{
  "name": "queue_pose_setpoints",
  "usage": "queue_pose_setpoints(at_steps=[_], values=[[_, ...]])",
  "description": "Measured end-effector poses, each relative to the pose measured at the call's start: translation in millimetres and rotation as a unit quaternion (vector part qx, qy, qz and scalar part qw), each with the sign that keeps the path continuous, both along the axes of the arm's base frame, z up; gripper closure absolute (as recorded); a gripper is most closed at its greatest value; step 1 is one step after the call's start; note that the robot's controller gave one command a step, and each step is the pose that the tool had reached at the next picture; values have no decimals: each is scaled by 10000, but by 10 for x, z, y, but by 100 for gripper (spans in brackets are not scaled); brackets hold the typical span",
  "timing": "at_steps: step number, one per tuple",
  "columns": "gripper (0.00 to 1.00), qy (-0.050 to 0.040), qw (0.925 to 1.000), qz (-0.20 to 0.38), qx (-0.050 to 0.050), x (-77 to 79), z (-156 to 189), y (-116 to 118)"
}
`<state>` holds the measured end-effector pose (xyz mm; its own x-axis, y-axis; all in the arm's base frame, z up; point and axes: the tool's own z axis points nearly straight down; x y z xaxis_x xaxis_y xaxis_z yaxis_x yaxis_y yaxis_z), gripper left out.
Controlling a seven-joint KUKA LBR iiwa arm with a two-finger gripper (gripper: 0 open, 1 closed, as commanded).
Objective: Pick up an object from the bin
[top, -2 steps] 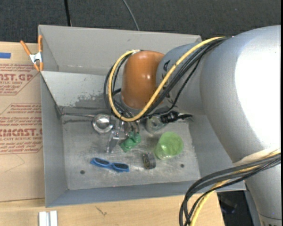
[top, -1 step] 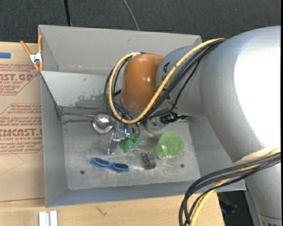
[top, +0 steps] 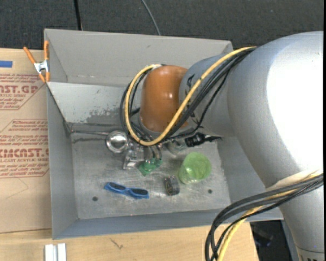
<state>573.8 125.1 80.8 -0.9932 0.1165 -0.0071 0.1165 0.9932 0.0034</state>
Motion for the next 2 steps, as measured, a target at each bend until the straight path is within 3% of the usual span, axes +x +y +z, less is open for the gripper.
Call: queue_pose_setpoints(at_steps=[1, 2], values=[[100, -13, 9889, 1487, -4, -336, 1750, 630], [100, 52, 9907, 1358, -15, -258, 1124, 736]])
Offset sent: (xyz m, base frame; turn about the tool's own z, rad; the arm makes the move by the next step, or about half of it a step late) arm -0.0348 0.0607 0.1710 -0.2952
